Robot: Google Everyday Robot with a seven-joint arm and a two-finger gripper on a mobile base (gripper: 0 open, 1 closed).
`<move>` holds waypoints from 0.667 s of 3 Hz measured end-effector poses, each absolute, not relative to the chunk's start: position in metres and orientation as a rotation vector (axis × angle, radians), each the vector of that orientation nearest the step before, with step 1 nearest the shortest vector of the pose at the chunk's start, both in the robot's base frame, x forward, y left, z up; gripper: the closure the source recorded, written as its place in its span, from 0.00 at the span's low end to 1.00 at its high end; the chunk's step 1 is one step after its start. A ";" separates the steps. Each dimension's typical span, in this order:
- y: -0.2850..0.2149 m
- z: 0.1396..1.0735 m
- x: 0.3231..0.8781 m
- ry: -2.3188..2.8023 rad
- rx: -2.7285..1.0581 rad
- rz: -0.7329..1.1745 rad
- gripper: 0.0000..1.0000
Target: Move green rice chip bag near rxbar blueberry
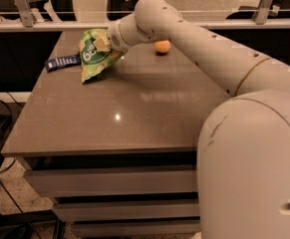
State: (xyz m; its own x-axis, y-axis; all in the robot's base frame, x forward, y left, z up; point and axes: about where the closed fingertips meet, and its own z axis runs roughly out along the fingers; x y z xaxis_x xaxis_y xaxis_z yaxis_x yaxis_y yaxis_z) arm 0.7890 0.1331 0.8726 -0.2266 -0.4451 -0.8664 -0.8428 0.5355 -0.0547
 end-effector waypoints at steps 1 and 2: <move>0.129 0.864 0.786 1.869 -1.065 0.544 0.15; 0.125 0.859 0.784 1.876 -1.069 0.543 0.00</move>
Offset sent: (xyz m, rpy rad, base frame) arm -0.0073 -0.0192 -0.0162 -0.0194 0.0165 -0.0057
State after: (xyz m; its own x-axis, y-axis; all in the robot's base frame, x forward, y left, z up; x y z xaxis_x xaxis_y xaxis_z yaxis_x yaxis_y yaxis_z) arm 0.7837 0.1250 0.8586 -0.2390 -0.4576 -0.8564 -0.8445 0.5333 -0.0493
